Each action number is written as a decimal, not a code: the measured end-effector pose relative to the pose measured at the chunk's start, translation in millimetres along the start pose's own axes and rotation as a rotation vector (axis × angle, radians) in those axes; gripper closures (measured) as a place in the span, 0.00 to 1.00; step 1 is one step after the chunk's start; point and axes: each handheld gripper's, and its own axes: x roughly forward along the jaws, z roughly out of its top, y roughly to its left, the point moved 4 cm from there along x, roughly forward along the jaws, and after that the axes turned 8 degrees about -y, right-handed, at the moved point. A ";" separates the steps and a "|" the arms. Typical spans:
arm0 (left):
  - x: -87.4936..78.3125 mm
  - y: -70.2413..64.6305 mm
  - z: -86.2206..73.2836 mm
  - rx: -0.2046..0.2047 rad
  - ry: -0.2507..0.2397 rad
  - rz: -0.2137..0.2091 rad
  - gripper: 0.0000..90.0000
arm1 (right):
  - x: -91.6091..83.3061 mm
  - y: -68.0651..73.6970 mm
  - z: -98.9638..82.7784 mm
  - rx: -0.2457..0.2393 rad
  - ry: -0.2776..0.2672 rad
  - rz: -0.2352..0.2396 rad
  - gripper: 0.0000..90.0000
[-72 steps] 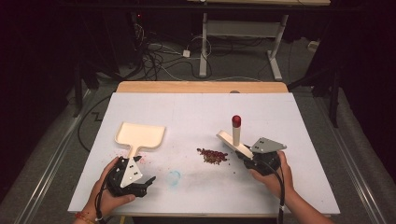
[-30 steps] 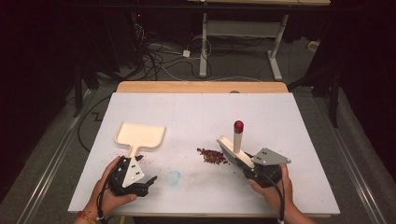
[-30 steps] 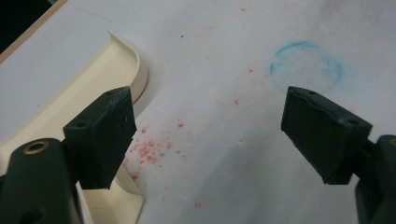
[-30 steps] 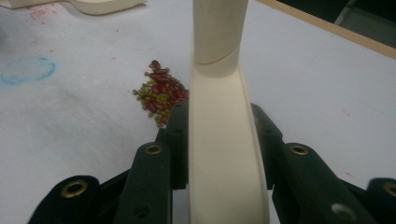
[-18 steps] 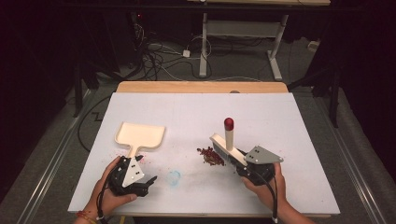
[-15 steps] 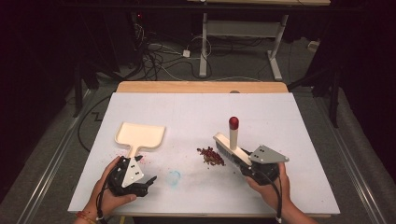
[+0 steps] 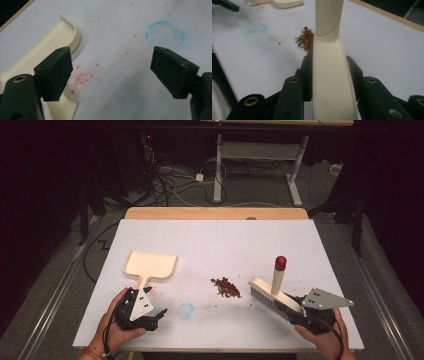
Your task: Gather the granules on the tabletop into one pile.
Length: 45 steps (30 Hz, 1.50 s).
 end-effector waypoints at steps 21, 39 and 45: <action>2.9 -0.8 1.8 0.012 0.003 -0.013 0.19 | 22.9 4.4 -5.5 -0.007 0.047 0.102 0.76; -0.1 0.8 1.6 0.016 0.004 0.000 0.19 | 53.8 13.6 34.4 -0.031 -0.039 0.158 0.76; -3.4 4.9 2.0 -0.001 -0.011 0.018 0.19 | 63.9 35.0 44.8 -0.038 -0.112 0.240 0.76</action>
